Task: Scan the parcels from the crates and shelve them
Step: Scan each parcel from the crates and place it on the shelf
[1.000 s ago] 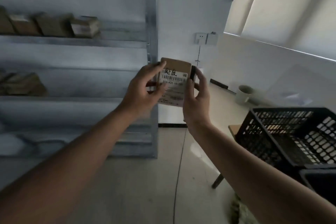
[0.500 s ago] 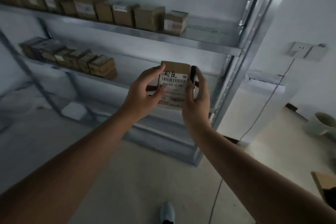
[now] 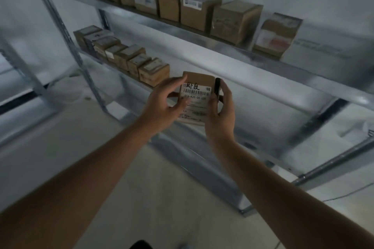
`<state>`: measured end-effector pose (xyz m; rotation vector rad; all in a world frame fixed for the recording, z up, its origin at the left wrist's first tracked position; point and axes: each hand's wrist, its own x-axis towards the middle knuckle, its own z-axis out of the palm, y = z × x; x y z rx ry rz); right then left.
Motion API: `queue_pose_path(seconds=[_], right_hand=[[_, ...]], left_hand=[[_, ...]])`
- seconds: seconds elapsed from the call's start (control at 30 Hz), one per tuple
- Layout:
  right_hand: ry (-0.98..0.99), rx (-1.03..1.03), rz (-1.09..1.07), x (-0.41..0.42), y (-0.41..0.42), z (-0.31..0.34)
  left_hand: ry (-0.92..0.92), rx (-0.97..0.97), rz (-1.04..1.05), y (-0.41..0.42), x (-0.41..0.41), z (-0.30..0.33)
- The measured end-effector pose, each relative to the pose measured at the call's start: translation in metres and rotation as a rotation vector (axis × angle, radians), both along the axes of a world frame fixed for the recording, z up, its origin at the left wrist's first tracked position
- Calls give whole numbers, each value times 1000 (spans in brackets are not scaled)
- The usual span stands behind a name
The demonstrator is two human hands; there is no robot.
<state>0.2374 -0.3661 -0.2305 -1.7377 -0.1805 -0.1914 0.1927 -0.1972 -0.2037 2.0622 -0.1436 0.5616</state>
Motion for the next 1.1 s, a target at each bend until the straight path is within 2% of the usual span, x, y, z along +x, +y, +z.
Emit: queue_pose_path(seconds=[0.33,0.7,1.1], right_hand=[[102,-4,-10,86,112,-43],[243,-47,-267,156,252,-77],[375,-48,-403,228,291,-131]], left_hand=[[150,-48,7,113,87,-43],[459,-60,-248,249,190,-72],[657,72,-438,290,287,-110]])
